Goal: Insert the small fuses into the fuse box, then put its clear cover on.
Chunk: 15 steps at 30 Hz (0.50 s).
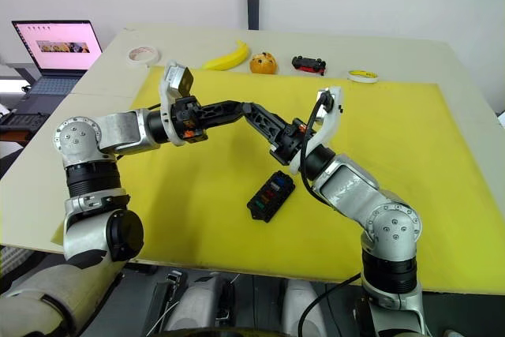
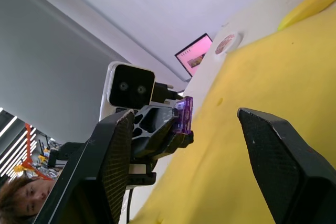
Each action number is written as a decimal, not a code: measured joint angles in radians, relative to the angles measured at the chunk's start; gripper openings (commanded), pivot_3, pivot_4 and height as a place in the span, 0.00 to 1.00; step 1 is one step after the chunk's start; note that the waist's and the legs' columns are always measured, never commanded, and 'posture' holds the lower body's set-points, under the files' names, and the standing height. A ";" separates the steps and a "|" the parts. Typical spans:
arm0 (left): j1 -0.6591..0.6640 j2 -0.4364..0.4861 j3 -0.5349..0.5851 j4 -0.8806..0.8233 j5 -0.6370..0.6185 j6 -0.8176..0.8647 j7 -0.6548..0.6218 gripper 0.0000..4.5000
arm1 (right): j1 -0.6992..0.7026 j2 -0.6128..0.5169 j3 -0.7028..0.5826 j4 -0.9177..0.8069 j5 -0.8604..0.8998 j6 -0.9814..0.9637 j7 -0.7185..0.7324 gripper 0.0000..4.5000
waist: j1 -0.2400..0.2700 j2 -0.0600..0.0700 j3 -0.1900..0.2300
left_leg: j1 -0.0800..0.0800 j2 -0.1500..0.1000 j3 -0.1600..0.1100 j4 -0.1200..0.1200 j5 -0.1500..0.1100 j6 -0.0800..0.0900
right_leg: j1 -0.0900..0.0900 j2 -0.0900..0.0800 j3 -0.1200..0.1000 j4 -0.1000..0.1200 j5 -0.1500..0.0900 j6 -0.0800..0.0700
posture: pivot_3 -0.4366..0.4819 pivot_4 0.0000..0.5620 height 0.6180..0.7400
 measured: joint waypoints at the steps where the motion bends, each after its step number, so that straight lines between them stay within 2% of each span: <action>1: 0.001 0.001 -0.001 -0.001 -0.005 -0.002 0.002 0.00 | 0.001 -0.005 0.003 0.000 0.000 -0.002 0.000 0.48 | 0.000 0.000 0.000 | 0.000 0.000 0.000 0.000 0.000 0.000 | 0.000 0.000 0.000 0.000 0.000 0.000 | 0.48 0.27 1.00; 13: 0.015 0.018 -0.038 0.000 -0.050 -0.027 0.021 0.00 | 0.003 -0.021 0.017 0.000 0.014 -0.025 0.000 0.48 | 0.001 0.000 0.000 | 0.000 0.000 0.000 0.000 0.000 0.000 | 0.000 0.000 0.000 0.000 0.000 0.000 | 0.48 0.27 1.00; 15: 0.015 0.020 -0.041 0.001 -0.055 -0.036 0.024 0.00 | 0.003 -0.022 0.018 0.000 0.016 -0.026 0.000 0.36 | 0.001 0.000 0.000 | 0.000 0.000 0.000 0.000 0.000 0.000 | 0.000 0.000 0.000 0.000 0.000 0.000 | 0.48 0.27 1.00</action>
